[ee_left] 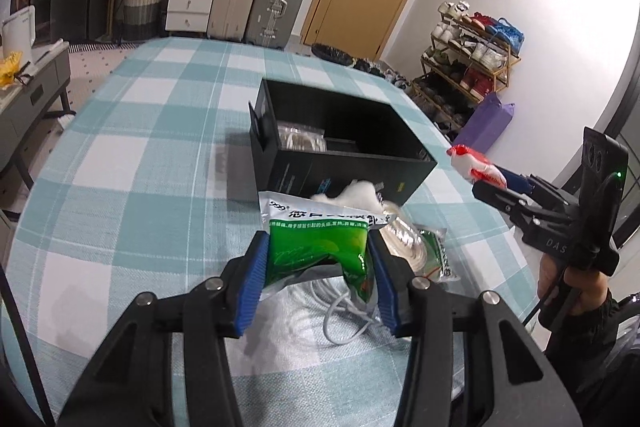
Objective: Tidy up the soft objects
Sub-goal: 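Carry the green packet and red bag over the black box with both tools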
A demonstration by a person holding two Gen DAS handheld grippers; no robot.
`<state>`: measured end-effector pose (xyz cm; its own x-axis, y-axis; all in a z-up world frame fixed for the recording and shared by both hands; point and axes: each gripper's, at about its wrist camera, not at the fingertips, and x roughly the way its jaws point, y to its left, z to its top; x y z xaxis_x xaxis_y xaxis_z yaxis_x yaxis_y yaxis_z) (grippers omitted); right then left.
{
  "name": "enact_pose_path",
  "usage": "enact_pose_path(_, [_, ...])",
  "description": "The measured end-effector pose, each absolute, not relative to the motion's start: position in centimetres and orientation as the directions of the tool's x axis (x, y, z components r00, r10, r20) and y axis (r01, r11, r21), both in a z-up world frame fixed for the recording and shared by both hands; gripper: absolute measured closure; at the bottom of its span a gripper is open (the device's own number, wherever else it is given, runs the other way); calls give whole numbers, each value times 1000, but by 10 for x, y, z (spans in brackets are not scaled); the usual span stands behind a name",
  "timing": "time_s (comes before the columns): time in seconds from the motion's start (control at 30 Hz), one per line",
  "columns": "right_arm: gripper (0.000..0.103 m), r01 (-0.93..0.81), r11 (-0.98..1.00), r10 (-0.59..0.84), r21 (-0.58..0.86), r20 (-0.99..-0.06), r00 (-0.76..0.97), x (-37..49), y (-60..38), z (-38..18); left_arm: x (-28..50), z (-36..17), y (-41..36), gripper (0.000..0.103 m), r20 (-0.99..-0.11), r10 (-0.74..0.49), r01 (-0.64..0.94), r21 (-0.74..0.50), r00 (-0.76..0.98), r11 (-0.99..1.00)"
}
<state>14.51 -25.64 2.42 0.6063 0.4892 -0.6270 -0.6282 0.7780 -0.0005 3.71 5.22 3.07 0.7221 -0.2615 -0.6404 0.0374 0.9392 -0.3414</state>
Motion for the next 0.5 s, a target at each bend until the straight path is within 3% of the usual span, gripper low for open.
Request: enact_pose_path(0.5, [44, -652, 758, 537, 21, -588, 605, 136, -239, 43, 64, 65, 46, 56, -581, -185, 37, -257, 792, 966])
